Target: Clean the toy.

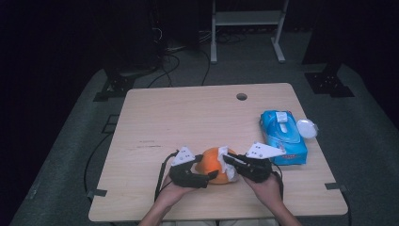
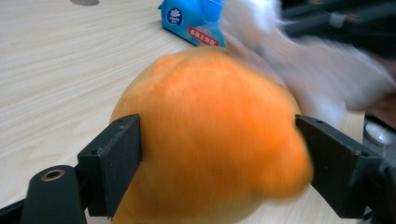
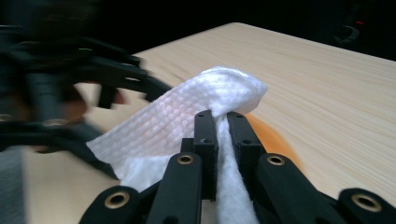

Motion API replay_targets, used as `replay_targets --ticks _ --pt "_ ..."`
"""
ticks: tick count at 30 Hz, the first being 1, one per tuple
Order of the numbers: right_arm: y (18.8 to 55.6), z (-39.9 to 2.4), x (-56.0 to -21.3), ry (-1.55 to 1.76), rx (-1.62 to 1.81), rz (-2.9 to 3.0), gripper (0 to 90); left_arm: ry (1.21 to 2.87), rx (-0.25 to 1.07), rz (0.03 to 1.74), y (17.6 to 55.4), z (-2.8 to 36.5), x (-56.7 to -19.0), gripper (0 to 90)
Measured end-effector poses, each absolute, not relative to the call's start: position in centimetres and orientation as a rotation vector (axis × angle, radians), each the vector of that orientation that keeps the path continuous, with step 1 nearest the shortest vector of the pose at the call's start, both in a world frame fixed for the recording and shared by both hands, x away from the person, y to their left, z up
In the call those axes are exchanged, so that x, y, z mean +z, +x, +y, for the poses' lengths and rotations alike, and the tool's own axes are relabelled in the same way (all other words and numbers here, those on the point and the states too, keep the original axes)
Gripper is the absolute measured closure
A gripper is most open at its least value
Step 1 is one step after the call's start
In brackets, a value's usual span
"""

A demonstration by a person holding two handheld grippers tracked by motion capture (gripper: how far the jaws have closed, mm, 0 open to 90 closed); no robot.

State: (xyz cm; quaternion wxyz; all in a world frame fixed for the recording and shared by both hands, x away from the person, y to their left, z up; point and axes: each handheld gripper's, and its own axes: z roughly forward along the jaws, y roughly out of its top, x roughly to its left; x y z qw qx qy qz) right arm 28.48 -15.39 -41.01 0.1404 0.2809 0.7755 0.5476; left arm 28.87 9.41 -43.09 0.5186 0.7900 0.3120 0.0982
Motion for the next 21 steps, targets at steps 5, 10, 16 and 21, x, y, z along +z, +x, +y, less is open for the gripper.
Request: replay_targets --ticks 5,10,16,21 --pt "27.4 -12.8 -40.7 0.661 1.564 2.312 82.8 1.974 0.357 0.644 27.8 8.6 -43.0 30.6" --pt "28.9 -15.2 -40.9 0.813 1.519 2.245 82.9 1.983 0.321 0.636 27.9 9.1 -43.2 29.7" --pt "28.0 -14.3 -41.4 0.765 1.582 2.278 82.7 1.986 0.339 0.676 28.1 9.0 -43.4 27.7" --pt "28.8 -15.2 -41.6 0.83 1.551 2.246 82.7 1.971 0.306 0.677 28.1 9.3 -43.1 26.4"
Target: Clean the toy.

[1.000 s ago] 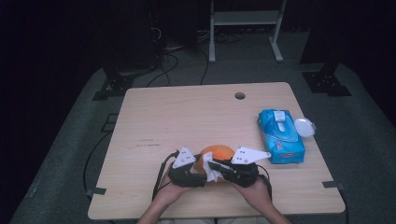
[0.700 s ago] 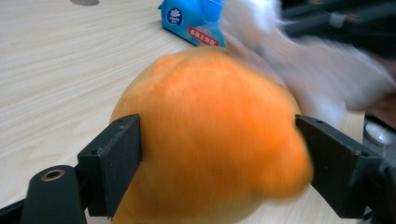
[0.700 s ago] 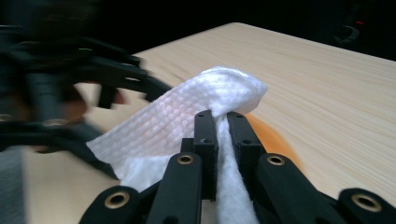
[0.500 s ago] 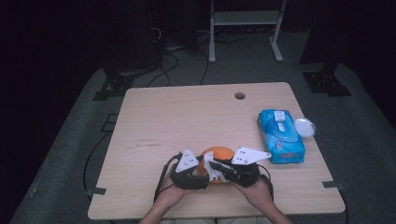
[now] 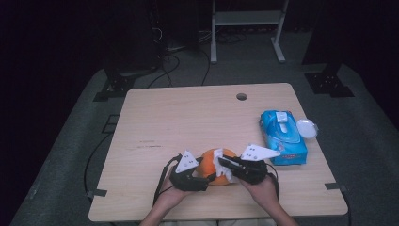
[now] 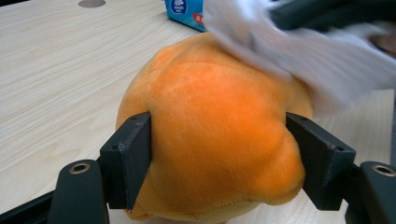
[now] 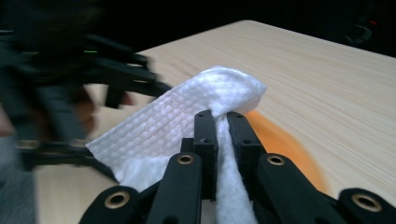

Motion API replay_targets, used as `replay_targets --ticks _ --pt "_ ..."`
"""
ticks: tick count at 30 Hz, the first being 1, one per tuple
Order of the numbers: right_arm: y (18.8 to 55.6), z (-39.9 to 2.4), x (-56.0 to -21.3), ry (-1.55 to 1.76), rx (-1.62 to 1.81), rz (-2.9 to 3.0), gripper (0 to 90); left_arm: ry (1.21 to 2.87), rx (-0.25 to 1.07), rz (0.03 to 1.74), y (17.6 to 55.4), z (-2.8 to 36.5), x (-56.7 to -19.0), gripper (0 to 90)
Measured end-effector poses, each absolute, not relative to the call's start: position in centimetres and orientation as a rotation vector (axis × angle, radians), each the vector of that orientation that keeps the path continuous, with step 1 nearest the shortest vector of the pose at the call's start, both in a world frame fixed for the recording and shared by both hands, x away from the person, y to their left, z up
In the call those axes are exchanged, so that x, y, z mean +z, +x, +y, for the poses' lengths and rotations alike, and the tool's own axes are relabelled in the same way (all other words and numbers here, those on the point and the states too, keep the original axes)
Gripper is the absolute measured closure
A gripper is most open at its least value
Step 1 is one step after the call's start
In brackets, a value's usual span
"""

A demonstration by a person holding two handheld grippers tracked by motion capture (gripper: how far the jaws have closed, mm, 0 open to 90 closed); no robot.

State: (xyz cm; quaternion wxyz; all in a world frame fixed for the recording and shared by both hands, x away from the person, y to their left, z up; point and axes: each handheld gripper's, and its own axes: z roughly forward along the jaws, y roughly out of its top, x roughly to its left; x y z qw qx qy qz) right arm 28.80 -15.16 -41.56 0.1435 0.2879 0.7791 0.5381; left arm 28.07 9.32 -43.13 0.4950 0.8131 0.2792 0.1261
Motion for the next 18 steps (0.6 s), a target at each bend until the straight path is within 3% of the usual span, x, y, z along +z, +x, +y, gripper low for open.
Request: replay_targets --ticks 3,8,13,16,18 --pt "29.1 -16.1 -41.8 0.89 1.587 2.242 82.7 1.898 0.299 0.661 28.2 9.6 -42.2 20.3" --pt "28.8 -14.8 -42.1 0.807 1.6 2.302 82.6 1.942 0.3 0.676 28.4 9.8 -42.9 26.3" --pt "30.0 -17.2 -43.1 0.978 1.549 2.237 82.6 1.935 0.247 0.702 29.0 10.8 -43.2 26.0" --pt "29.9 -17.0 -43.3 0.98 1.592 2.239 82.5 1.9 0.282 0.65 28.8 10.3 -42.6 18.5" --pt "29.3 -16.0 -42.8 0.897 1.648 2.262 82.4 1.929 0.292 0.648 28.8 9.7 -42.5 18.3"
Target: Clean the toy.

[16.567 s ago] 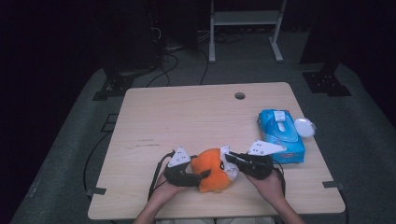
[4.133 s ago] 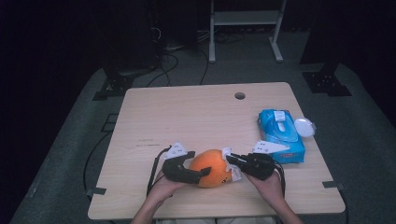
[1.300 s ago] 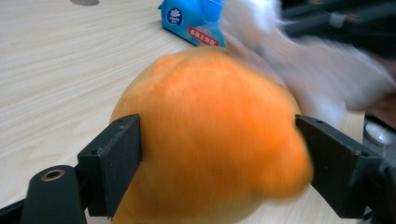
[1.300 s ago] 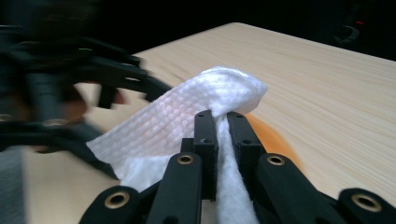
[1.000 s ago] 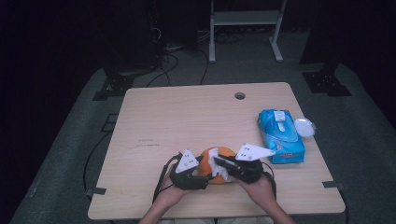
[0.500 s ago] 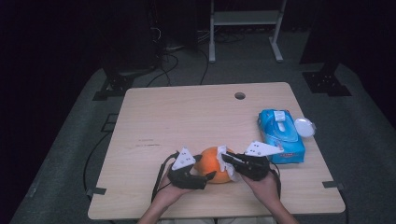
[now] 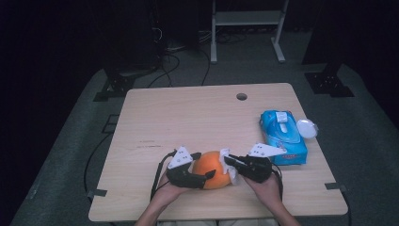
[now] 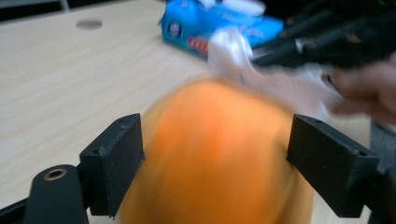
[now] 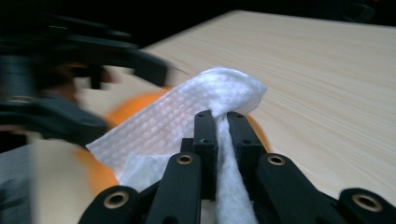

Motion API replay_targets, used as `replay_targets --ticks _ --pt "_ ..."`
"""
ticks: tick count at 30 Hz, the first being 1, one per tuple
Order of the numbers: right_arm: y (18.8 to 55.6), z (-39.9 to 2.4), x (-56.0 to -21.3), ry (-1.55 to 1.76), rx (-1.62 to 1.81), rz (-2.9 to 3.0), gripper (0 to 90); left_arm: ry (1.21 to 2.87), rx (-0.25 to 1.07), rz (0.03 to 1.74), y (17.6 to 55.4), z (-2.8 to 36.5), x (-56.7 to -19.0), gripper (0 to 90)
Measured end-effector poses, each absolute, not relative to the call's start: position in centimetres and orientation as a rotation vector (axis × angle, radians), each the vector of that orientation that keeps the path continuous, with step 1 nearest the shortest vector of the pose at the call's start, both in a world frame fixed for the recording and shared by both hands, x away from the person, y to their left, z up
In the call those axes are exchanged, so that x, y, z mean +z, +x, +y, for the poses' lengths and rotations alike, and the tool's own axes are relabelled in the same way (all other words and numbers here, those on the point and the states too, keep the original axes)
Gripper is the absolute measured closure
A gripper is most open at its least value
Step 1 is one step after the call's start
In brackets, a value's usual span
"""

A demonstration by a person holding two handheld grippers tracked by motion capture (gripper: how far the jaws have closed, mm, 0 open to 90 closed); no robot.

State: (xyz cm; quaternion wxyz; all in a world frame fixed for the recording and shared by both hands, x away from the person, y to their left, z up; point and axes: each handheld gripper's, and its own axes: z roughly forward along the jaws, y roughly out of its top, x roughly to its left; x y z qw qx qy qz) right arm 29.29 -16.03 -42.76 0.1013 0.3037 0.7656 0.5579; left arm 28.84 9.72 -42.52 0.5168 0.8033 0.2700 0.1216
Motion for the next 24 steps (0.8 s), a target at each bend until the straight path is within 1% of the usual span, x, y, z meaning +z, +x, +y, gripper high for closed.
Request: replay_targets --ticks 2,5,9,12,14,20,24 --pt "28.8 -15.3 -42.4 0.843 1.606 2.268 82.4 1.957 0.305 0.648 28.9 9.7 -42.9 23.4" --pt "29.5 -16.2 -43.2 0.928 1.606 2.262 82.5 1.947 0.294 0.683 29.1 10.2 -43.1 27.1" --pt "29.8 -17.1 -43.7 1.006 1.608 2.247 82.4 1.938 0.283 0.714 29.3 10.7 -43.3 28.2" --pt "28.9 -16.2 -42.6 0.893 1.717 2.281 82.4 1.904 0.263 0.755 29.7 11.3 -43.4 28.9" --pt "28.5 -15.6 -42.4 0.839 1.68 2.304 82.4 1.888 0.247 0.773 30.0 11.8 -43.5 29.4" --pt "30.0 -17.3 -44.1 1.023 1.599 2.278 82.4 1.878 0.241 0.787 30.1 12.3 -43.6 30.0" --pt "29.3 -16.6 -43.4 0.954 1.665 2.284 82.3 1.864 0.234 0.807 30.3 12.6 -43.7 29.8"
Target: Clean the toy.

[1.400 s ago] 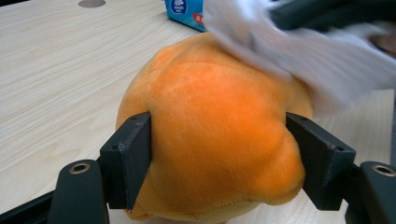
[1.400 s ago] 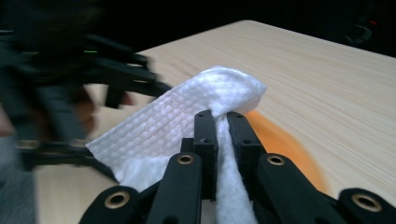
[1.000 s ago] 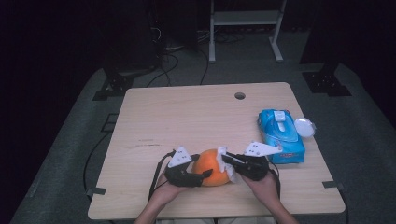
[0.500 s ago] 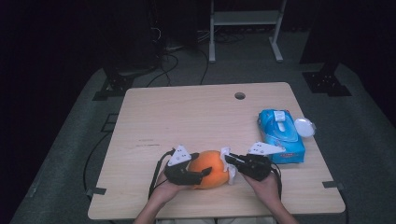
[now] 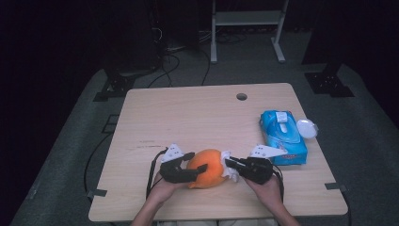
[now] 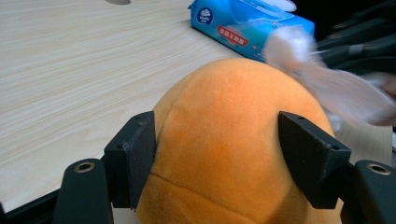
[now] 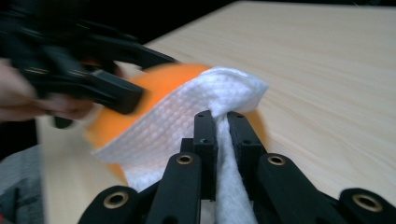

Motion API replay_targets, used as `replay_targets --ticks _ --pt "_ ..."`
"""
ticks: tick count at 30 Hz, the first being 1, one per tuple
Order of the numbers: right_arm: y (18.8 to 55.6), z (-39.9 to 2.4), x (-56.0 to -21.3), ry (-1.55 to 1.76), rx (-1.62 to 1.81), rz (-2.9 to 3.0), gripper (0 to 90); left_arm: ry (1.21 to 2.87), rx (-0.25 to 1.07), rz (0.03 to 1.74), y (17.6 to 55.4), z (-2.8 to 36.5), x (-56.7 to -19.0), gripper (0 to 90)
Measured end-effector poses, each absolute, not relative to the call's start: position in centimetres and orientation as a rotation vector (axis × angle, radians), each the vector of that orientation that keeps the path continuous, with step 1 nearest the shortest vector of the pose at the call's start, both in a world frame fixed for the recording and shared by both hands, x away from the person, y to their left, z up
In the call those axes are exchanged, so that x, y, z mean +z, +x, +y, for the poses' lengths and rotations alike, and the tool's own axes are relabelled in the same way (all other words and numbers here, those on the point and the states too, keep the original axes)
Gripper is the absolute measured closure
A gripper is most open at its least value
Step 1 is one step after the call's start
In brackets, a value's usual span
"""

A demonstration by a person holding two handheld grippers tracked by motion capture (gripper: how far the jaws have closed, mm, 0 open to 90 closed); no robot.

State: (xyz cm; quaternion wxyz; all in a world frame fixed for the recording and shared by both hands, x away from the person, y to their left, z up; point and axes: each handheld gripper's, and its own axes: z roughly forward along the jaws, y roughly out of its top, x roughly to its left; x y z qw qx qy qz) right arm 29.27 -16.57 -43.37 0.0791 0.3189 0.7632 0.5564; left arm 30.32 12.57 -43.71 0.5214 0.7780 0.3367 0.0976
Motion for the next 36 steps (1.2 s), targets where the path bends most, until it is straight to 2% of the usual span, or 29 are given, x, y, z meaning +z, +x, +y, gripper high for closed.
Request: replay_targets --ticks 3,7,11,12,15,18,20,21,22,25,27,29,30,32,36 --pt "29.0 -15.9 -43.1 0.905 1.64 2.293 82.3 1.864 0.23 0.809 30.3 12.8 -43.7 29.7" --pt "30.4 -17.3 -44.6 1.064 1.569 2.277 82.2 1.869 0.228 0.801 30.2 12.5 -43.6 29.6" --pt "30.3 -17.3 -44.2 1.057 1.624 2.263 82.2 1.952 0.182 0.703 29.5 11.5 -43.3 27.3" --pt "30.2 -17.2 -43.8 1.035 1.648 2.26 82.1 1.984 0.154 0.656 29.2 11.2 -43.2 26.0" --pt "30.4 -17.1 -43.9 1.025 1.665 2.278 82.1 2.021 0.179 0.599 28.9 10.8 -42.6 18.9" --pt "30.5 -17.3 -44.3 1.043 1.718 2.295 82.0 2.011 0.205 0.652 29.5 10.9 -42.6 10.6" --pt "30.2 -17.0 -43.8 1.006 1.764 2.295 81.8 2.013 0.18 0.667 29.8 10.8 -43.1 8.6" --pt "30.0 -16.8 -43.5 0.978 1.783 2.299 81.8 2.006 0.176 0.666 29.9 10.7 -43.4 9.3" --pt "29.9 -16.6 -43.2 0.954 1.803 2.302 81.7 2.012 0.181 0.652 29.7 10.5 -43.4 14.5" --pt "29.8 -16.2 -43.1 0.945 1.794 2.301 81.6 2.022 0.327 0.598 28.9 9.8 -42.9 33.2" --pt "29.9 -16.4 -43.1 0.97 1.791 2.27 81.5 1.986 0.423 0.579 28.5 9.3 -42.5 38.2" --pt "29.9 -16.7 -42.7 0.974 1.801 2.25 81.5 1.949 0.536 0.575 28.1 8.6 -42.3 38.8" --pt "29.9 -16.6 -42.6 0.968 1.802 2.24 81.5 1.945 0.548 0.571 28.0 8.4 -42.3 38.1" --pt "29.8 -16.3 -42.5 0.961 1.775 2.244 81.5 1.974 0.487 0.575 28.1 8.3 -42.4 34.8" --pt "29.8 -15.7 -43.5 0.938 1.719 2.296 81.5 1.965 0.364 0.627 28.8 9.4 -42.5 20.4"
